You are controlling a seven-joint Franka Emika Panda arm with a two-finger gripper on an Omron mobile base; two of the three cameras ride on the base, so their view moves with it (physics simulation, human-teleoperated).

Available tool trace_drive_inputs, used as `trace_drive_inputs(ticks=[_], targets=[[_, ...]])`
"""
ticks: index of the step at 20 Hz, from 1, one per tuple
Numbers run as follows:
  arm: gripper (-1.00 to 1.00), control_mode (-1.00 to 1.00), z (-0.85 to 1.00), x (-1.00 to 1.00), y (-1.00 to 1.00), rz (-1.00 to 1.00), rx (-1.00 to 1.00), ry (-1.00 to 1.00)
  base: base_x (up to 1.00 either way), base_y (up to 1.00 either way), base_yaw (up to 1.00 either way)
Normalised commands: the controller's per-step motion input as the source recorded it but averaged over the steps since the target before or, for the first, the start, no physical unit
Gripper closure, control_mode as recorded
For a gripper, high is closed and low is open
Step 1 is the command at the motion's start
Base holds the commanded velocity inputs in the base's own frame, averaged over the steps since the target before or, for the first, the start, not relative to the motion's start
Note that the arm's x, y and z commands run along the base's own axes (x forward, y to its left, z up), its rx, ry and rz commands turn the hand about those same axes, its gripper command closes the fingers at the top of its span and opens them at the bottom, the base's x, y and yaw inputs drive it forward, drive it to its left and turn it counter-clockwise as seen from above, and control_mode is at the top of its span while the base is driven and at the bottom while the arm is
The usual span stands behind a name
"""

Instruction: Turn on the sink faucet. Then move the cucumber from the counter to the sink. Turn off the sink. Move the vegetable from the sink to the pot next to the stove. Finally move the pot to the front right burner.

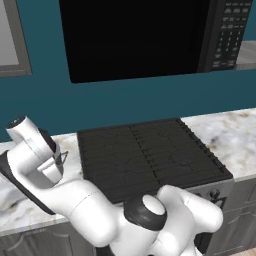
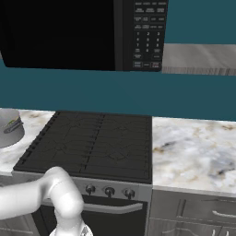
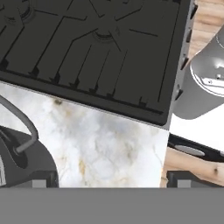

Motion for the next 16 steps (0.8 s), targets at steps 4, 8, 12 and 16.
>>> trace_drive_inputs(ticks=[4, 8, 12, 16], targets=[[-1.00, -1.00, 0.02, 0.27, 0.24, 0.00, 0.00, -0.05, 0.00, 0.00, 0.00], [-1.00, -1.00, 0.03, 0.22, 0.36, 0.00, 0.00, -0.01, 0.00, 0.00, 0.00], [-1.00, -1.00, 0.00, 0.28, 0.37, 0.00, 0.00, 0.00, 0.00, 0.00, 0.00], [-1.00, -1.00, 0.00, 0.32, 0.32, 0.00, 0.00, 0.00, 0.00, 0.00, 0.00]])
